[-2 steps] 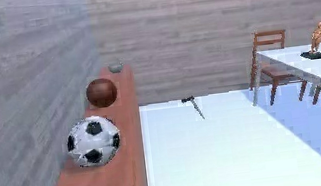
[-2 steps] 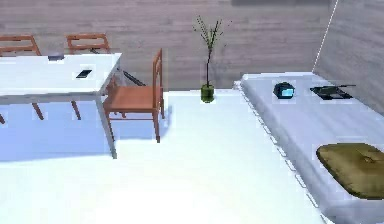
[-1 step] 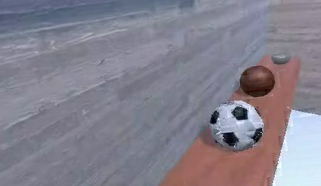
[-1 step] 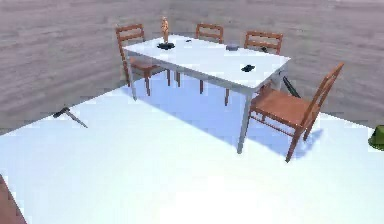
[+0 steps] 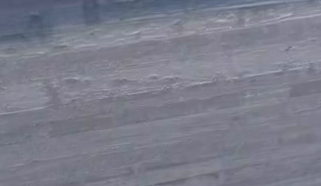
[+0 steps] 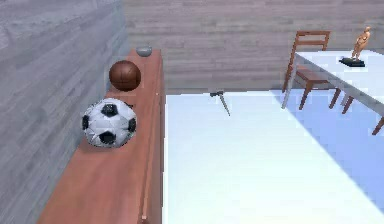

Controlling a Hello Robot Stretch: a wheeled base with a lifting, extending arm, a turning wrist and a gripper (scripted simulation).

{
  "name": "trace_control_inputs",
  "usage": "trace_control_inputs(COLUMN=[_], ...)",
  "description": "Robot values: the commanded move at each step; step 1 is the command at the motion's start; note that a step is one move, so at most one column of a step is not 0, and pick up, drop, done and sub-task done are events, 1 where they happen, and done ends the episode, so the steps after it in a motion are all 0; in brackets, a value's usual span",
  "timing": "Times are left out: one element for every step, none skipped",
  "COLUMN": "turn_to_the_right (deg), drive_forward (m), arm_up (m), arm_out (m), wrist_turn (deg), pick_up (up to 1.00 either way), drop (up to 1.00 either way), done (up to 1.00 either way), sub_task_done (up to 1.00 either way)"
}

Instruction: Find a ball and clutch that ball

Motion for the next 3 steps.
trace_control_inputs(turn_to_the_right=[-21.0, 0.0, 0.0], drive_forward=[0.0, 0.0, 0.0], arm_up=[0.0, 0.5, 0.38], arm_out=[0.0, 0.0, 0.0], wrist_turn=[0.0, 0.0, 0.0], pick_up=[0.0, 0.0, 0.0], drop=[0.0, 0.0, 0.0], done=[0.0, 0.0, 0.0], sub_task_done=[0.0, 0.0, 0.0])
